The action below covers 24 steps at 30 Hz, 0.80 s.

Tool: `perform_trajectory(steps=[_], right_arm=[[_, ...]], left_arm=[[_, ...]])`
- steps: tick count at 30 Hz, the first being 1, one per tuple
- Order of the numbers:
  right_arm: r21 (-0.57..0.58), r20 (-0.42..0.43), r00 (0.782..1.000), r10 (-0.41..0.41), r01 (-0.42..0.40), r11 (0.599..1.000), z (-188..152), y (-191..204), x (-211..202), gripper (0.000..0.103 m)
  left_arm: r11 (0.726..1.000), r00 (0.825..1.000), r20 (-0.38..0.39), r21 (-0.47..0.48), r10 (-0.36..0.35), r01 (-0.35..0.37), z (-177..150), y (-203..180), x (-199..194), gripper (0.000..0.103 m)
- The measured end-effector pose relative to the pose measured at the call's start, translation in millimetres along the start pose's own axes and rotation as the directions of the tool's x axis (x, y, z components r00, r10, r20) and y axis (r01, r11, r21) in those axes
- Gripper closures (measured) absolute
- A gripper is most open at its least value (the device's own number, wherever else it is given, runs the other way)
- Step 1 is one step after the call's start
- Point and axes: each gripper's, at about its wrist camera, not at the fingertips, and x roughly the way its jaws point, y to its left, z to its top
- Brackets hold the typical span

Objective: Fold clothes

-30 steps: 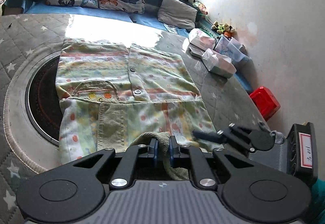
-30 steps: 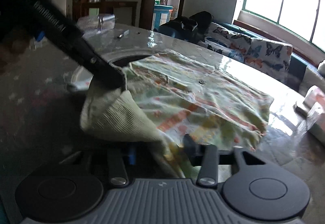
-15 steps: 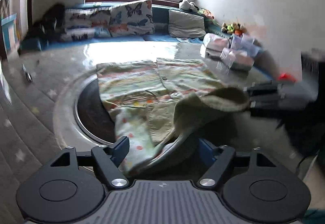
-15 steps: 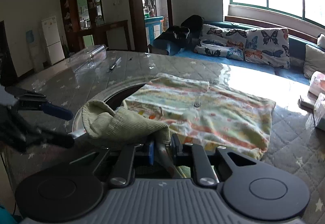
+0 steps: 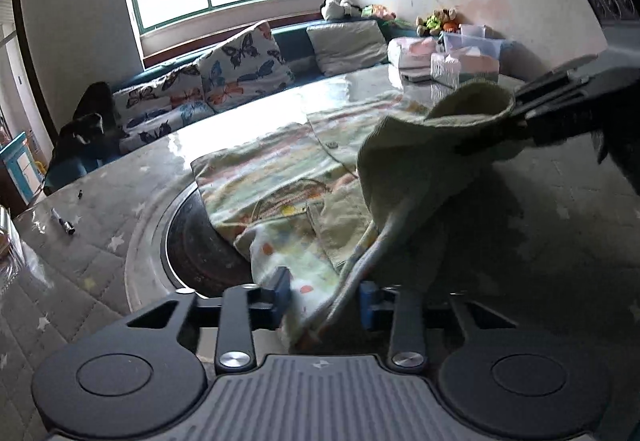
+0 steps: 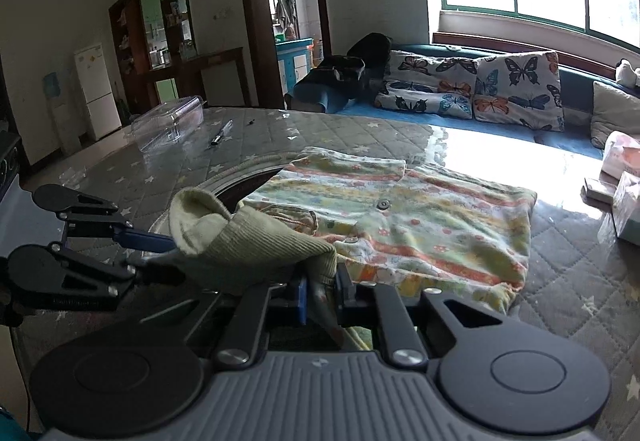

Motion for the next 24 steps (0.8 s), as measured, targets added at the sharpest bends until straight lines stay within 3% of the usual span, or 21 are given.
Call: perform_trajectory(steps=[2,7,18,24], right_arm=[[0.009,0.006,1.0,0.0,0.0,1.0,-0.9,-0.9,-2.2,0.093],[0.0,0.029,1.0,0.003,-0.003,1.0,-1.0,2.0,-14.3,0.094],[-0.02,0.011,0.996,0.094,-0.094,0.995,-11.7,19.7,-85.7,0.095],[-0.053,0.0,0.995,0.1,-0.099,0.994,-14.9,32.6,-107.5,0.096]], left_arm=[[1.0,1.0,0.011,-0.006,-0.013,0.013,0.7,0.6,-1.7,0.088],[0.999,0.999,0.04,-0.013,-0.033,0.034,4.1,0.1,-12.9,0.096],[0.991,0.99,0.05,-0.007,-0.133,0.134,1.2,-20.3,-76.8,0.098],[0.987,0.986,0.046,-0.005,-0.161,0.161,-7.6,-33.0,-103.6,0.098]])
